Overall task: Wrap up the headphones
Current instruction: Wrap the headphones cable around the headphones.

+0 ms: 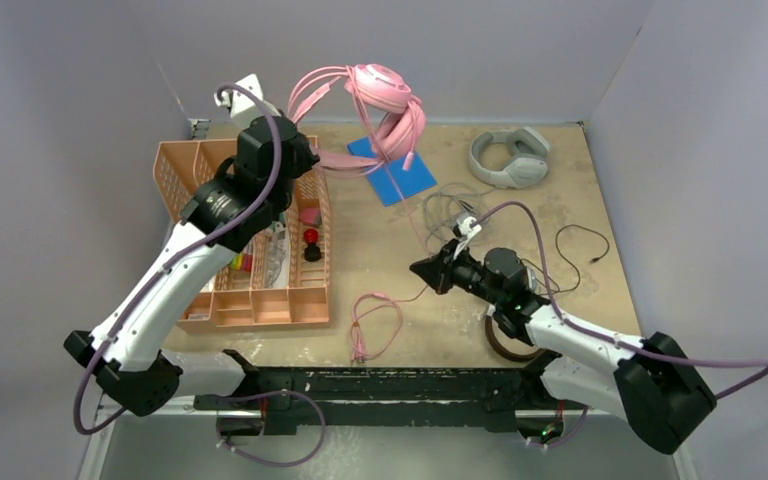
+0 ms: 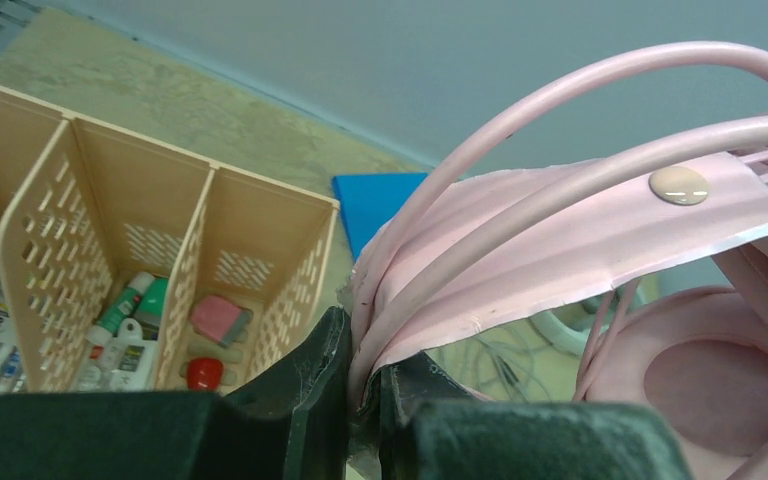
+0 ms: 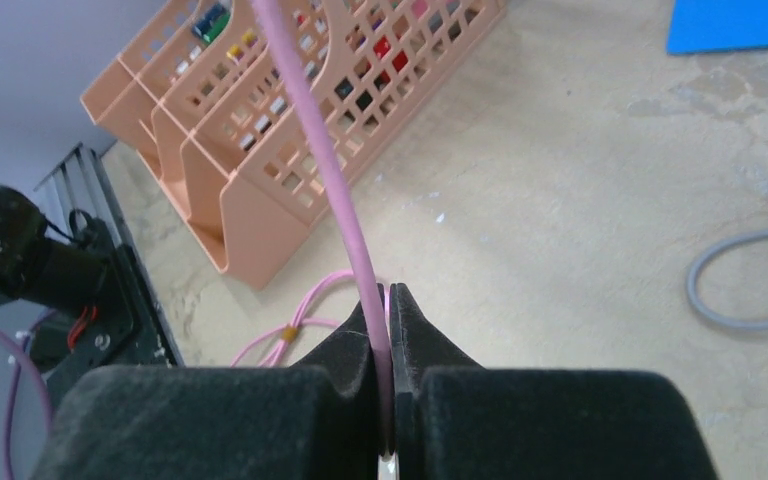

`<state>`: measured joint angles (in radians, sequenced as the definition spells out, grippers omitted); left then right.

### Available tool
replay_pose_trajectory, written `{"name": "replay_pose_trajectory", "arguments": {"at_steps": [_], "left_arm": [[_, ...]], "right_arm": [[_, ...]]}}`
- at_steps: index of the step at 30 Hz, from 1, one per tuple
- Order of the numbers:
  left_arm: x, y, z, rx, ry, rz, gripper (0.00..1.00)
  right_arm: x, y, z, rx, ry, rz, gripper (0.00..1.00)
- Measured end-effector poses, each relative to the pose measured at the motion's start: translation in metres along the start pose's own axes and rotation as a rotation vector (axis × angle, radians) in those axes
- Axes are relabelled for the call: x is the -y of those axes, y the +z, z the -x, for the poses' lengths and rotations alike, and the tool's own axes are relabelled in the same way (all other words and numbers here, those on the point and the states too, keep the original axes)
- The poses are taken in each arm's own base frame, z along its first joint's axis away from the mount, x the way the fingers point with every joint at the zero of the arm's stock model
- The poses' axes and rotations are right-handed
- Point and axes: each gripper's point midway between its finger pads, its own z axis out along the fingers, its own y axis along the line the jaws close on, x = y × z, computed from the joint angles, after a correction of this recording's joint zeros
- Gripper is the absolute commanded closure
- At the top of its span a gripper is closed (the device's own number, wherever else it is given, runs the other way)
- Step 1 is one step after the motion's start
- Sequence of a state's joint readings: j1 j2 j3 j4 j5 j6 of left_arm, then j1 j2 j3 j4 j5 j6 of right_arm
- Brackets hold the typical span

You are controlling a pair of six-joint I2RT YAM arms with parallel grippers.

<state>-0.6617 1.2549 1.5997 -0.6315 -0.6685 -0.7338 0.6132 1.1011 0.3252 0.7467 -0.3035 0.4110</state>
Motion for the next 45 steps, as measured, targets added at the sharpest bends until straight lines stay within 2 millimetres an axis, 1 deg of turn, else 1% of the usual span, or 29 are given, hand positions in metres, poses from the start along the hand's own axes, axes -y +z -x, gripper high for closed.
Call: {"name": "replay_pose_trajectory", "arguments": {"at_steps": [5, 7, 11, 14, 16, 21, 23, 26, 28, 30, 34, 36, 39, 42, 45], "left_arm": [[-0.012, 0.019, -0.004, 0.018, 0.078, 0.08, 1.0], [-0.018, 0.023, -0.002, 0.024, 0.092, 0.101, 1.0], [-0.033, 0.028, 0.008, 0.059, 0.109, 0.158, 1.0], [-0.044, 0.032, 0.008, 0.084, 0.148, 0.207, 1.0], [-0.055, 0.036, 0.001, 0.09, 0.194, 0.249, 1.0], [-0.085, 0.041, -0.026, 0.038, 0.359, 0.336, 1.0], [-0.092, 0.043, -0.038, 0.011, 0.401, 0.347, 1.0], [-0.101, 0.044, -0.057, -0.03, 0.448, 0.345, 1.0], [-0.102, 0.041, -0.066, -0.047, 0.475, 0.338, 1.0], [-0.098, 0.038, -0.074, -0.06, 0.505, 0.32, 1.0], [-0.076, 0.025, -0.088, -0.069, 0.565, 0.255, 1.0], [-0.065, 0.018, -0.097, -0.08, 0.586, 0.215, 1.0], [-0.055, 0.011, -0.106, -0.101, 0.609, 0.17, 1.0], [-0.054, 0.006, -0.113, -0.123, 0.62, 0.129, 1.0], [-0.06, -0.003, -0.119, -0.156, 0.626, 0.087, 1.0]], "right_arm": [[-0.016, -0.013, -0.007, -0.058, -0.05, 0.001, 1.0], [-0.026, -0.016, -0.005, -0.073, -0.077, 0.015, 1.0], [-0.051, -0.017, 0.009, -0.092, -0.148, 0.041, 1.0], [-0.068, -0.021, 0.025, -0.088, -0.208, 0.052, 1.0], [-0.074, -0.026, 0.037, -0.079, -0.241, 0.045, 1.0], [-0.08, -0.039, 0.084, -0.034, -0.341, -0.015, 1.0], [-0.08, -0.042, 0.099, -0.028, -0.388, -0.037, 1.0], [-0.078, -0.045, 0.115, -0.04, -0.459, -0.077, 1.0], [-0.077, -0.044, 0.124, -0.054, -0.501, -0.094, 1.0], [-0.076, -0.042, 0.133, -0.069, -0.545, -0.112, 1.0], [-0.081, -0.036, 0.155, -0.069, -0.619, -0.122, 1.0], [-0.083, -0.032, 0.17, -0.062, -0.657, -0.132, 1.0], [-0.083, -0.028, 0.186, -0.057, -0.692, -0.164, 0.99], [-0.076, -0.024, 0.192, -0.078, -0.728, -0.208, 0.98], [-0.068, -0.021, 0.19, -0.121, -0.771, -0.242, 0.96]]}}
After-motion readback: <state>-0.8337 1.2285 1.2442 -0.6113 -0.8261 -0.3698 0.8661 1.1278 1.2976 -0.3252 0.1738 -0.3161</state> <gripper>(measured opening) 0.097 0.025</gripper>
